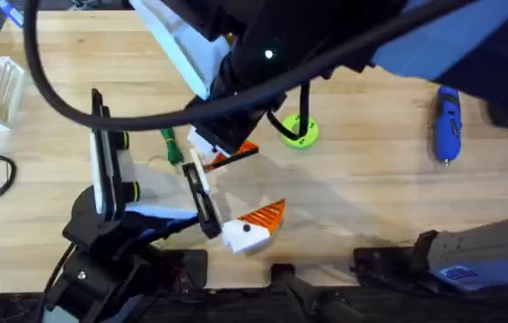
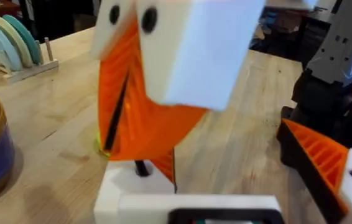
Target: Pick up the gripper from the table and insert it into the empty holder that is missing its gripper. Then pick up a screw, insert it into the mounting hole, and use the screwdriver to tighten it. Finally, clean up the table by picking up the vegetable and placing it into the bucket.
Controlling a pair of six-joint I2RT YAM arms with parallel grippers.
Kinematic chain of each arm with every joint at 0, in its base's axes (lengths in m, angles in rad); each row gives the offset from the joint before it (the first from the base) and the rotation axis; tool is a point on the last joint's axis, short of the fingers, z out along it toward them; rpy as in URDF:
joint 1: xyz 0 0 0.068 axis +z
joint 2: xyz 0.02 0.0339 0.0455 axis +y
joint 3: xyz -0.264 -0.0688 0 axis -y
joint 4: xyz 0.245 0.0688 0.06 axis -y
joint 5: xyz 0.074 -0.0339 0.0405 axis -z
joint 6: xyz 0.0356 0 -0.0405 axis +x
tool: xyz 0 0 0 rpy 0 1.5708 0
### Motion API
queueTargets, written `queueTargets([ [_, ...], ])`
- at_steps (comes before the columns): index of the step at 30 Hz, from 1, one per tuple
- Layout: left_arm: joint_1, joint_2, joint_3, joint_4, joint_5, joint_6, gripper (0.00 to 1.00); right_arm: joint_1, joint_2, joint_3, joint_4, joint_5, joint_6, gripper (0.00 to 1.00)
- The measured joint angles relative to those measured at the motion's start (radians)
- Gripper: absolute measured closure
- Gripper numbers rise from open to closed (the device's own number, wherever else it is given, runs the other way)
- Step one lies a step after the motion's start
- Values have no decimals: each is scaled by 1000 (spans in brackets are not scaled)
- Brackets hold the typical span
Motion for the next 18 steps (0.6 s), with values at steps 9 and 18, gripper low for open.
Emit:
queueTargets([
  [9, 0, 0, 0, -1, 3, -1, 7, 0, 0, 0, -18, 0, 0, 995],
  [18, 0, 0, 0, -1, 4, -8, 7, 8, 0, 0, -30, 0, 0, 995],
])
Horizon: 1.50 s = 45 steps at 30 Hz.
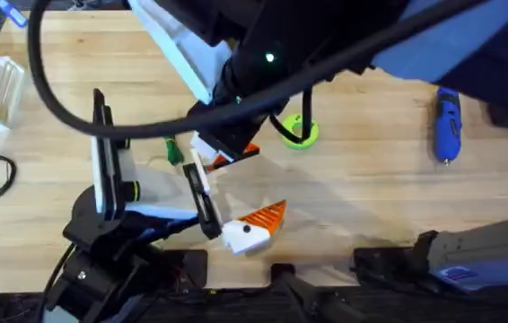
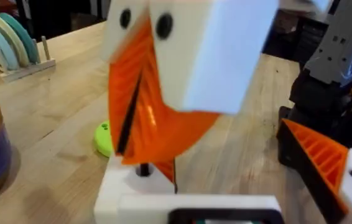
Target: Pick up the gripper from the table and insert it into the empty holder that is missing its gripper. Then pick up a screw, insert it into the mounting hole, and use the screwdriver to tighten it. Finally, clean up the table by picking up the vegetable and placing it into the bucket.
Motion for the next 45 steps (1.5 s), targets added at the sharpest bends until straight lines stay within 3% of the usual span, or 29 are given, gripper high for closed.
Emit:
queueTargets([
  [12, 0, -1, 0, 1, 0, 8, 7, 18, 6, -1, -8, 11, 0, 992],
  [14, 0, -1, 0, 1, 0, 8, 7, 19, 7, -1, -7, 10, 8, 821],
  [19, 0, -1, 0, 1, -5, 8, 7, 6, 6, -1, -14, 27, 27, 209],
  [20, 0, -1, 0, 1, -6, 8, 7, -3, 6, -1, -14, 26, 34, 176],
  [26, 0, -1, 0, 1, -4, 11, 7, -29, -31, -1, -12, 14, 60, 157],
  [36, 0, -1, 0, 1, -4, 11, 7, -95, -249, -17, -75, 16, 90, 153],
  [45, 0, -1, 0, 2, -4, 11, 7, -95, -445, -319, 28, 41, 210, 151],
])
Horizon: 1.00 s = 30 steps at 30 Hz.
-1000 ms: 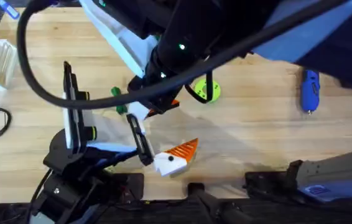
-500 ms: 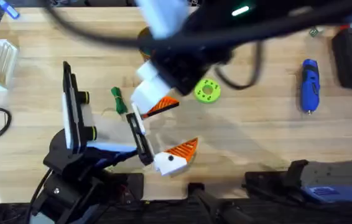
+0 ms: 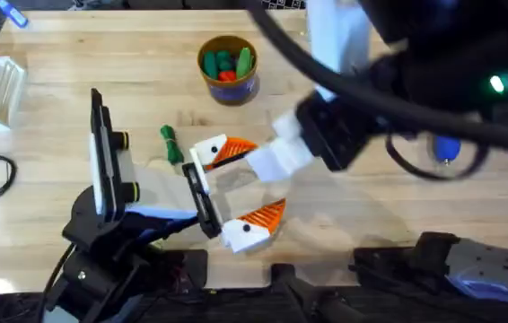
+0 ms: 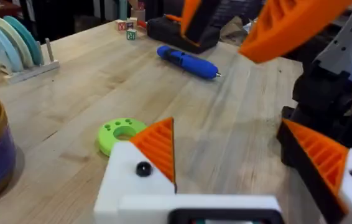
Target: Pick up the gripper from the table and insert it into the empty holder that is missing its gripper. Then pick up a screw, insert it into the mounting hole, and use the screwdriver to tighten it. Finally, clean up the table by picking up the vegetable and placing it into the bucket.
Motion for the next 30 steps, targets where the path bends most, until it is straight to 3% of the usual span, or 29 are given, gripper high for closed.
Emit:
queueTargets([
  [4, 0, 0, 0, 0, 0, 0, 7, -1, -125, -119, 20, 16, 79, 150],
  [5, 0, 0, 0, 0, 0, 0, 7, -4, -216, -185, 20, 23, 133, 147],
  [10, 0, 0, 0, 0, 0, 0, 7, -5, -339, -266, 22, 29, 209, 147],
  [12, 0, 0, 0, 0, 0, 0, 7, -5, -375, -274, 16, 29, 223, 65],
  [14, 0, 0, 0, 0, 0, 0, 7, -5, -400, -275, 12, 22, 210, 24],
  [25, 0, 0, 0, 0, 0, 0, 7, -5, -408, -276, -54, -51, 0, 19],
  [30, 0, 0, 0, 0, 0, 1, 333, -5, -397, -277, -56, -72, -59, 19],
])
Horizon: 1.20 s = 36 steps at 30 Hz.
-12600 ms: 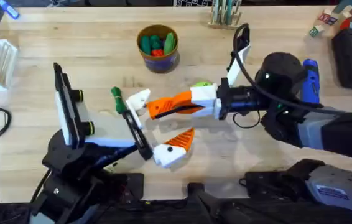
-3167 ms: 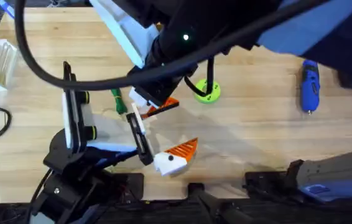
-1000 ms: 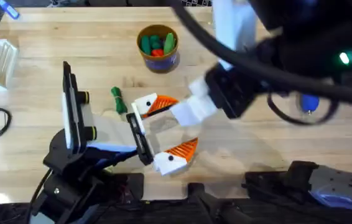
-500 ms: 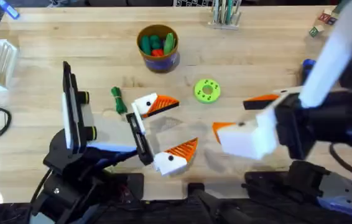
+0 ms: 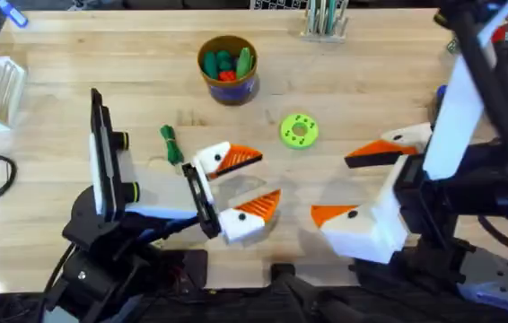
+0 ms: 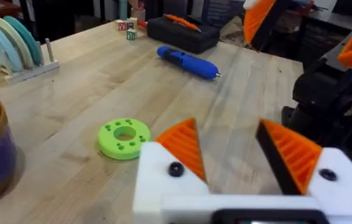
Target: Pick up the gripper from the table and insert it into the empty holder that is missing its gripper. Then pick up a screw, insert it into the mounting hole, and use the screwdriver to tighten it. Finally, clean up the table by picking up the vegetable and placing it into the bucket.
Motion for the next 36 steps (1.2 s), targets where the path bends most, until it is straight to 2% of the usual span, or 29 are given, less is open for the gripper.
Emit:
queueTargets([
  [3, 0, 0, 0, 0, 0, 2, 557, 0, 5, 0, 0, -5, -12, 19],
  [7, 0, 0, 0, 0, 0, 3, 937, 0, 15, 0, 1, -8, -22, 19],
  [8, 0, 0, 0, 0, 0, 4, 981, 0, 18, -1, 2, -8, -22, 19],
  [16, 0, 0, 0, 0, 0, 3, 986, -9, 53, -1, 13, 20, -27, 18],
  [19, 0, 0, 0, 0, 0, 3, 986, -69, 83, -1, 13, 52, -28, 17],
  [23, 0, 0, 0, 0, 0, 3, 986, -249, 143, -1, 15, 76, -37, 13],
  [27, 0, 0, 0, 0, 0, 3, 986, -472, 211, -1, 18, 98, -74, 12],
  [33, 0, 0, 0, 0, 0, 3, 986, -844, 312, -2, 99, 234, -112, 11],
  [36, 0, 0, 0, 0, 0, 3, 986, -982, 347, -2, 175, 274, -165, 11],
])
